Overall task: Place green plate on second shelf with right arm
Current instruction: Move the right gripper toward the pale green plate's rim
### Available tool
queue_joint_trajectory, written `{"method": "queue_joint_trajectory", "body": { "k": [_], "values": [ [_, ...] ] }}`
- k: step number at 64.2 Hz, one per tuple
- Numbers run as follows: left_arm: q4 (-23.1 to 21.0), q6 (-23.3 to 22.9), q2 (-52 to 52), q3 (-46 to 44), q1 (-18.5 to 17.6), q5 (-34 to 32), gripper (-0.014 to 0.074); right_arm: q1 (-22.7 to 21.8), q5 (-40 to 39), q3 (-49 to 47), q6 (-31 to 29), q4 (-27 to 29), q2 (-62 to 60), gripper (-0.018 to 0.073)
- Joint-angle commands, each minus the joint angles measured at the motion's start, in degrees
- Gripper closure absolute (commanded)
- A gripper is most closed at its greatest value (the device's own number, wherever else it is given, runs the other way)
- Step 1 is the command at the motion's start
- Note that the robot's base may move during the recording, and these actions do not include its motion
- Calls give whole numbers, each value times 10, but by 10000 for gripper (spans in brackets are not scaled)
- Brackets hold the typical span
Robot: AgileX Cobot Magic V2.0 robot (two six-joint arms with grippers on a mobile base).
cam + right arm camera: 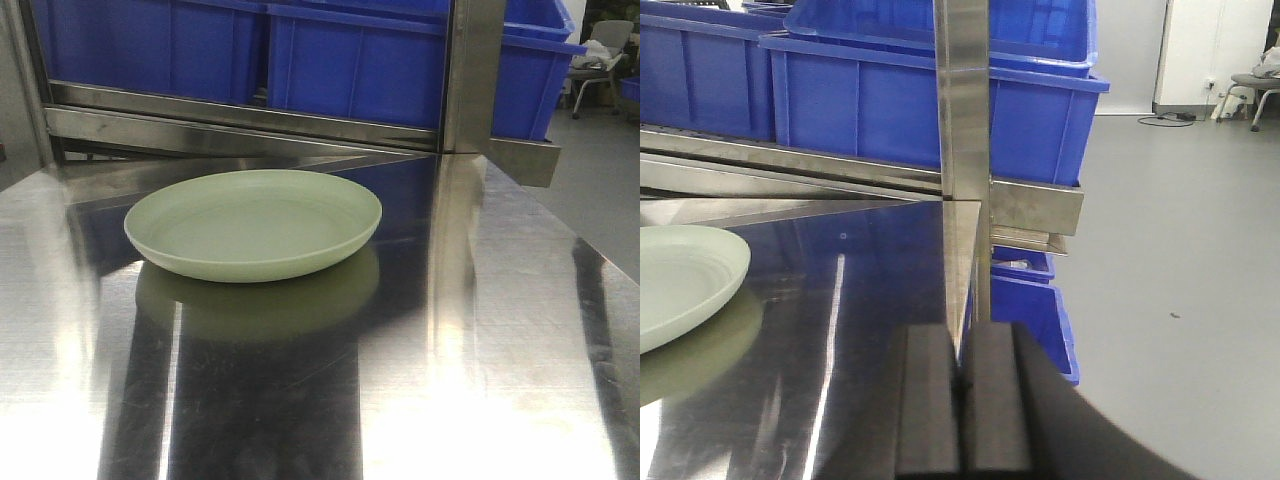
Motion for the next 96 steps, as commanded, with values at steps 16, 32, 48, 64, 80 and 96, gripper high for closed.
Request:
{"method": "queue_joint_trajectory", "body": {
  "k": [16,32,48,64,80,96],
  "values": [
    [-2,-2,-10,23,-2,-47,465,0,-90,-12,-2,-4,-11,529],
    [-2,-2,-10,23,-2,-47,465,0,-124,-77,-2,-6,-3,529],
    [-2,-2,-10,23,-2,-47,465,0,-3,-235,-2,1,147,529],
    [-2,-2,-10,23,-2,-47,465,1,45,-321,-2,103,328,529],
    [-2,-2,-10,23,-2,-47,465,66,126,-412,-2,102,508,529],
    [-2,-2,-10,23,-2,-47,465,123,107,-524,-2,101,679,529]
  ]
}}
